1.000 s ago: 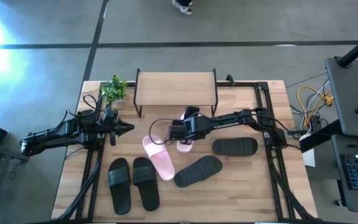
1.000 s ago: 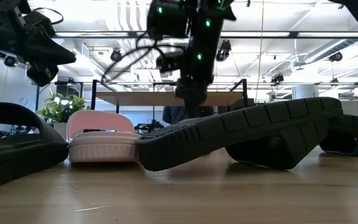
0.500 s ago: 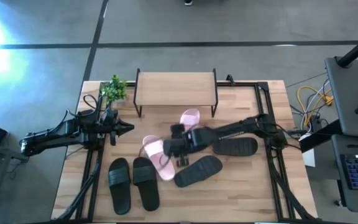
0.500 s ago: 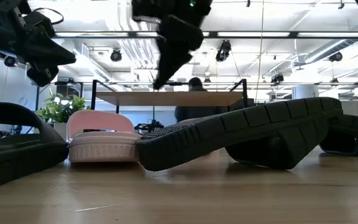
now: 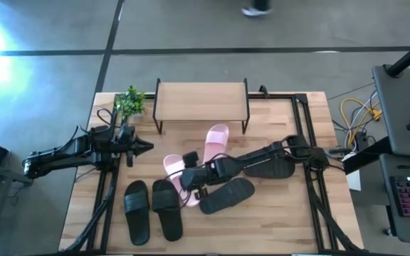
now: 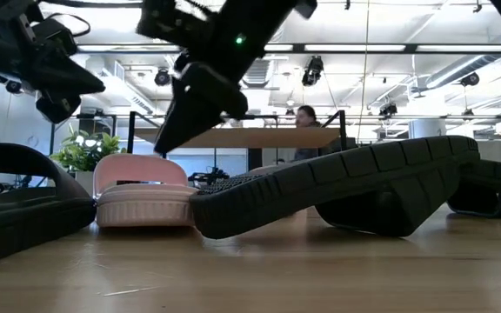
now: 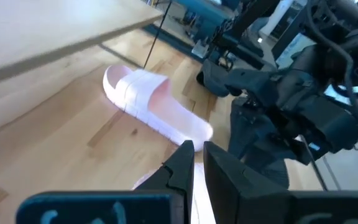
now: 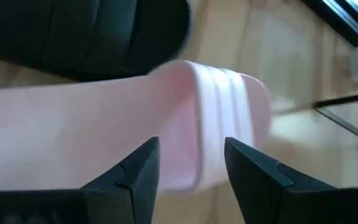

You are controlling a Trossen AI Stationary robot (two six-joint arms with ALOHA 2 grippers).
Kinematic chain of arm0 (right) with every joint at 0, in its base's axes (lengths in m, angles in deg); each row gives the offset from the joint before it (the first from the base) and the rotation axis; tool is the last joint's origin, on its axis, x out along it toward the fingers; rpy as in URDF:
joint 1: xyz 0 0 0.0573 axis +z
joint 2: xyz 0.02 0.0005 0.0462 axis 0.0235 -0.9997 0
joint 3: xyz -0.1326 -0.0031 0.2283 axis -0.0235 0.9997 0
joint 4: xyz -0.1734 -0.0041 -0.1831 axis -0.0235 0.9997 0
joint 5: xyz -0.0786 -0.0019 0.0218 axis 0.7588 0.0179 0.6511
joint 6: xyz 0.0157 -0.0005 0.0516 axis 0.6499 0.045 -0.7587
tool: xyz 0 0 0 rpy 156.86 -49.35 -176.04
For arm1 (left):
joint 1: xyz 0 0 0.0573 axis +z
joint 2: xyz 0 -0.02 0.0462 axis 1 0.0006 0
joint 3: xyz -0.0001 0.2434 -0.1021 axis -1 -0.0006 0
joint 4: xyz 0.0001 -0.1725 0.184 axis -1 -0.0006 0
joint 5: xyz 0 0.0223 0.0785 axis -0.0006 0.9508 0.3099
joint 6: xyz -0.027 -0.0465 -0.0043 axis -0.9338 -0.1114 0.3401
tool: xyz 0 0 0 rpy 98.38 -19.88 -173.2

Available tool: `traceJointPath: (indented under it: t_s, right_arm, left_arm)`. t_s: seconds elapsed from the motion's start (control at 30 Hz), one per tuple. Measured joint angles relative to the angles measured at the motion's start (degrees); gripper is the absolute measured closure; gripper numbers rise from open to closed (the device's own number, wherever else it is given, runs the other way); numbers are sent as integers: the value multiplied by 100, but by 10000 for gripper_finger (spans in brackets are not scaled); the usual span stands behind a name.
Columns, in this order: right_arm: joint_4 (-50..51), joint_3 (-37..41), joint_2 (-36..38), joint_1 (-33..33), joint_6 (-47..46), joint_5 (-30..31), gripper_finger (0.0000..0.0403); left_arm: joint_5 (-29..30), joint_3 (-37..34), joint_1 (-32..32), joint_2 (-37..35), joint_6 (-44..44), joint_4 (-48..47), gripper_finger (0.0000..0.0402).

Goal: Pick and place slides into the shelf
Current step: Put the pink slipper under the shelf

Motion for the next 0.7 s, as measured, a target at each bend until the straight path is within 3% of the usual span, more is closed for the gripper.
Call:
traceJointPath:
  t_s: [0.1, 0.3, 0.5, 0.6, 0.7]
  right_arm:
    - [-211, -4, -191, 0, -3, 38, 231]
    - [-499, -195, -536, -58, 2, 1153, 231]
    - [-489, -260, -591, -159, -258, 1043, 238]
    - [-407, -318, -591, -182, -422, 1035, 273]
    - [-145, -438, -591, -197, -513, 979, 338]
  left_arm:
    - [-85, 2, -1, 1, -18, -51, 380]
    - [-132, 2, 0, -6, -25, -62, 380]
    - [-148, 2, -4, -12, -29, -46, 380]
    - [-147, 2, -4, -9, -29, -65, 380]
    - [-147, 0, -4, 4, -31, -57, 380]
